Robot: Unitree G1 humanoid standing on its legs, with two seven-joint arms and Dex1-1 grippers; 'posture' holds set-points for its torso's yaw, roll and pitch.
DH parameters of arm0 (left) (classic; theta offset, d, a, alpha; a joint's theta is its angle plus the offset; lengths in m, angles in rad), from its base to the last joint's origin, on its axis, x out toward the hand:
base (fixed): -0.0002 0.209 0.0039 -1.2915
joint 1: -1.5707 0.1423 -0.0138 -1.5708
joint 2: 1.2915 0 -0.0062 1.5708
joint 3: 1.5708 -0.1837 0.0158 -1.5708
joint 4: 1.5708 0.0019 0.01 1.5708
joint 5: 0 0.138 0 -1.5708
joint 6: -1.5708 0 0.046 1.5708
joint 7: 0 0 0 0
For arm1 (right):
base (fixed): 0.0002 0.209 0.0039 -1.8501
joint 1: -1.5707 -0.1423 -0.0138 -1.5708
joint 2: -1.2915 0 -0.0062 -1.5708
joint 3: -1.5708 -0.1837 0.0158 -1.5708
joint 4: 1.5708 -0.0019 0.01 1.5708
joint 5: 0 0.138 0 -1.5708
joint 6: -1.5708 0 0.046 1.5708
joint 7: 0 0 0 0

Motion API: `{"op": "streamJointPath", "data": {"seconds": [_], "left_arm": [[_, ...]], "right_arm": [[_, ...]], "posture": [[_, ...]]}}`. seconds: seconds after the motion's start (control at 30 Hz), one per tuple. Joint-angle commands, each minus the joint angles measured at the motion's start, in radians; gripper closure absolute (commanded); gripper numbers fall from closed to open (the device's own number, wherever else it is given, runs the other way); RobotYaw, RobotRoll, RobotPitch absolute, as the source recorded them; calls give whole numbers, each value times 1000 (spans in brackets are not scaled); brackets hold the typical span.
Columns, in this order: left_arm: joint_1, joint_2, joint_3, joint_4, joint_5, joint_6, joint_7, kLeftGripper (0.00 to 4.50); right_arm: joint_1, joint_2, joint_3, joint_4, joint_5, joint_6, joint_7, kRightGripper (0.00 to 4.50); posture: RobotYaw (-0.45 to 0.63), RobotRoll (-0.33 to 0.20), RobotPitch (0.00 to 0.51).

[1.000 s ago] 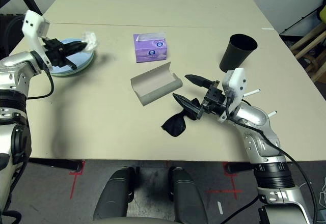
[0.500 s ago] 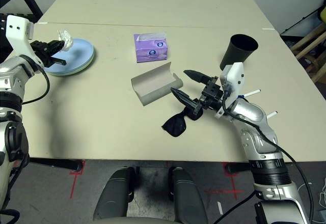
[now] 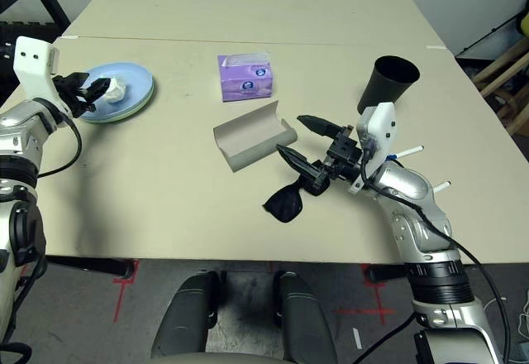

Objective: Organize and tidy the items on the table.

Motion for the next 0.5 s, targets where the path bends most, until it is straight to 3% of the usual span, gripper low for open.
{"op": "streamJointPath", "data": {"seconds": [0.03, 0.27, 0.5], "left_arm": [[25, -10, -5, -55, -17, -36, -90, 25], [122, -91, -35, -285, -91, -62, -337, 25], [222, -119, -83, -472, -169, 26, -544, 25]], "right_arm": [[5, -12, -25, -17, 11, 12, -5, 0], [-9, -15, -31, -9, 9, 17, -7, 0], [-12, -13, -31, -9, 8, 17, -5, 0]], "posture": [[126, 0, 194], [127, 0, 193], [125, 0, 190]]}}
